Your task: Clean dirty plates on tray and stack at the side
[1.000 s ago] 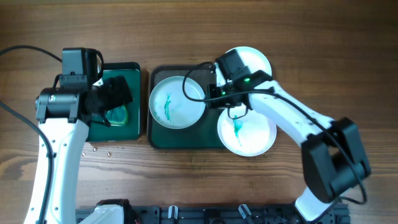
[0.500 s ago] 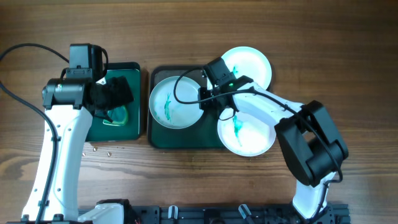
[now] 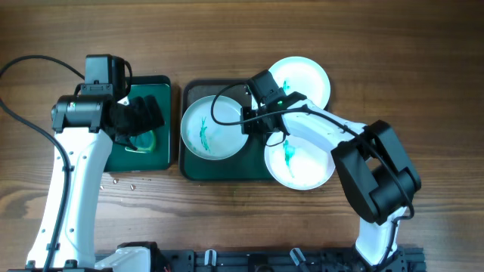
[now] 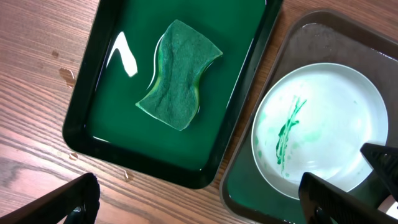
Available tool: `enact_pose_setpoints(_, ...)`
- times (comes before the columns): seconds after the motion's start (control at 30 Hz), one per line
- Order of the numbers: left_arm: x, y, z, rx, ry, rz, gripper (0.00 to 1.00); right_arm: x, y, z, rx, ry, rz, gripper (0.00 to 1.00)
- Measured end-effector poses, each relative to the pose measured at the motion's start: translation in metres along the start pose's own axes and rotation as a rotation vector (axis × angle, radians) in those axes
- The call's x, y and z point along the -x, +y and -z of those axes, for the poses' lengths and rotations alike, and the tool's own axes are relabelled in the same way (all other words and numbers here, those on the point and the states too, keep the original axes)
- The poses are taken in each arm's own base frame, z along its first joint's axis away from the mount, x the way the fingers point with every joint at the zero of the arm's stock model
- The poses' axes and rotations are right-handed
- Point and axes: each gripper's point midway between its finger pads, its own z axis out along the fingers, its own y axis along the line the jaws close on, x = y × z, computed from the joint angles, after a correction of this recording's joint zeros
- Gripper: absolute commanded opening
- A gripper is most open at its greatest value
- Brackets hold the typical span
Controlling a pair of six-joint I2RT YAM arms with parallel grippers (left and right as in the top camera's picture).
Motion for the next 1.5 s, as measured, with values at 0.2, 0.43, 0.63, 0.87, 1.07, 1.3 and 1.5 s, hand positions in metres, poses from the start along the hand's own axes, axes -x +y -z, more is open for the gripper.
enact_pose_setpoints(0.2, 0.0, 0.0, 0.0, 0.0, -0.001, 0.0, 1.0, -0.001, -0.001, 0.0, -0.003, 0.004, -0.001, 0.04)
enact_pose_setpoints(0.43, 0.001, 0.0, 0.0, -0.001, -0.002, 0.003, 1.0, -0.004, -0.002, 0.001, -0.013, 0.022, 0.002, 0.04)
enact_pose_setpoints(0.63, 0.014, 0.038, -0.004, 0.038, -0.01, 0.096, 0.86, -0.004, -0.002, 0.001, -0.012, 0.022, 0.002, 0.04)
enact_pose_setpoints(0.87, 0.009, 0.041, -0.048, -0.02, 0.146, 0.031, 0.73, -0.004, -0.002, 0.001, -0.012, 0.022, 0.002, 0.04)
enact_pose_setpoints(1.07, 0.001, 0.03, -0.103, -0.034, 0.278, -0.022, 0.63, -0.004, -0.002, 0.001, -0.012, 0.021, 0.002, 0.04)
enact_pose_setpoints(1.3, 0.014, 0.027, -0.138, -0.026, 0.254, -0.05, 0.23, -0.003, -0.002, 0.001, -0.011, 0.02, 0.029, 0.04)
enact_pose_setpoints(1.5, 0.013, 0.022, -0.145, -0.027, 0.256, -0.103, 0.35, -0.002, -0.001, 0.001, -0.009, 0.016, 0.049, 0.04)
